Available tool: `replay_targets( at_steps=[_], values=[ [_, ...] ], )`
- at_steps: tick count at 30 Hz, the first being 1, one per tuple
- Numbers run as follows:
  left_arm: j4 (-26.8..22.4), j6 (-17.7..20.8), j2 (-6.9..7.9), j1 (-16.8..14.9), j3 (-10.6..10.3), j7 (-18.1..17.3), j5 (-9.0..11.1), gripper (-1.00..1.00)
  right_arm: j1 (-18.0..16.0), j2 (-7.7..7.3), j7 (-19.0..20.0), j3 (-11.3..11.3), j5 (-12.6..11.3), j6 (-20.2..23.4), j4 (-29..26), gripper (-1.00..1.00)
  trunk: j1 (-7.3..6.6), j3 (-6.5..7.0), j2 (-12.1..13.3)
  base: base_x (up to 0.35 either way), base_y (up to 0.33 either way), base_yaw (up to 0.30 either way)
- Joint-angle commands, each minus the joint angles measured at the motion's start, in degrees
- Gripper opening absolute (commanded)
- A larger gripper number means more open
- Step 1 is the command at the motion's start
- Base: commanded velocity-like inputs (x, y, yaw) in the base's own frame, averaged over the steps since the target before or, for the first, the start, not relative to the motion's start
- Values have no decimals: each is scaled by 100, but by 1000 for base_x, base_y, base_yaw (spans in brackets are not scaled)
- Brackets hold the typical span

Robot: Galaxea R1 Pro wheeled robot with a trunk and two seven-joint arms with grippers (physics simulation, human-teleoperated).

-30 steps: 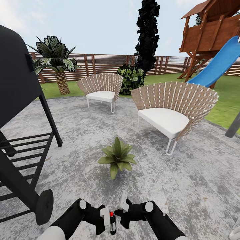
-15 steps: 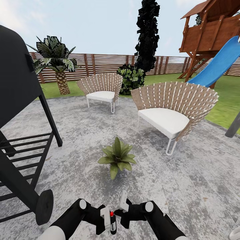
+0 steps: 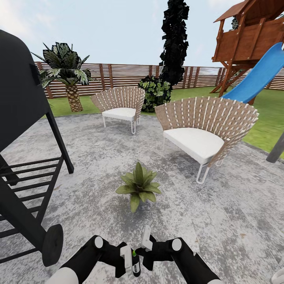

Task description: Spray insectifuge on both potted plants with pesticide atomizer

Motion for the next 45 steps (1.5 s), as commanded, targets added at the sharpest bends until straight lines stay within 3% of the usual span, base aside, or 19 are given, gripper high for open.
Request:
replay_targets(
  at_steps=[1, 14, 17, 22, 25, 26, 31, 34, 36, 37, 38, 39, 40, 42, 45],
  values=[
    [-6, -61, -3, -2, 5, -3, -57, -100, -2, 0, 4, -6, 60, -58, -2, -100, -1, -5, -2, 0, 0, 0],
    [62, -55, 49, -7, -21, 4, -98, -100, -2, -3, 4, -6, 60, -58, -2, -100, -1, -5, -2, 0, 0, 0],
    [66, -50, 556, 33, -32, 15, -140, -100, -2, -3, 4, -6, 60, -58, -2, -100, -1, -5, -2, 0, 0, 0],
    [66, -59, 981, 62, -31, 15, -141, -100, -2, -5, 4, -10, 66, -58, -9, -100, -1, -5, -2, 0, 0, 0],
    [66, -57, 1113, 67, -29, 15, -141, -100, -2, -10, 4, -13, 68, -58, -9, -100, -1, -5, -2, 0, 0, 0],
    [66, -57, 1155, 66, -29, 15, -141, -100, -2, -14, 4, -14, 68, -58, -10, 100, -1, -5, -2, 0, 0, 0],
    [35, -39, 1462, 70, -11, 67, -141, -100, -2, -45, -2, -30, 69, -58, 6, 100, -1, -5, -2, 0, 0, 0],
    [1, -15, 1533, 74, 5, 123, -142, -100, -2, -100, -36, -42, 77, -64, 43, 100, -1, -5, -2, 0, 0, 0],
    [-3, 37, 1545, 49, 32, 139, -126, -100, -2, -213, -97, -46, 78, -69, 80, 100, -1, -5, -2, 0, 0, 0],
    [-4, 264, 1530, 20, 189, 151, -98, -100, -2, -463, -331, -45, 76, -73, 203, 100, -1, -5, -2, 0, 0, 0],
    [-4, 349, 1518, 16, 258, 153, -95, -100, -2, -528, -426, -44, 73, -73, 251, 100, -1, -5, -2, 0, 0, 0],
    [-10, 643, 1486, 2, 501, 167, -87, -100, -2, -685, -794, -47, 61, -74, 461, 100, -1, -5, -2, 0, 0, 0],
    [-13, 744, 1474, -4, 582, 182, -84, -100, -2, -726, -943, -47, 57, -75, 554, 100, -1, -5, -2, 0, 0, 0],
    [-19, 1237, 1365, -40, 865, 343, -48, -100, -2, -853, -1782, -61, 35, -86, 1171, 100, -1, -5, -2, 0, 0, 0],
    [-14, 1863, 1099, -113, 992, 538, 14, -100, 1, -882, -3089, -336, 9, -92, 2070, 100, -1, -5, -2, 0, 0, 0]
  ],
)
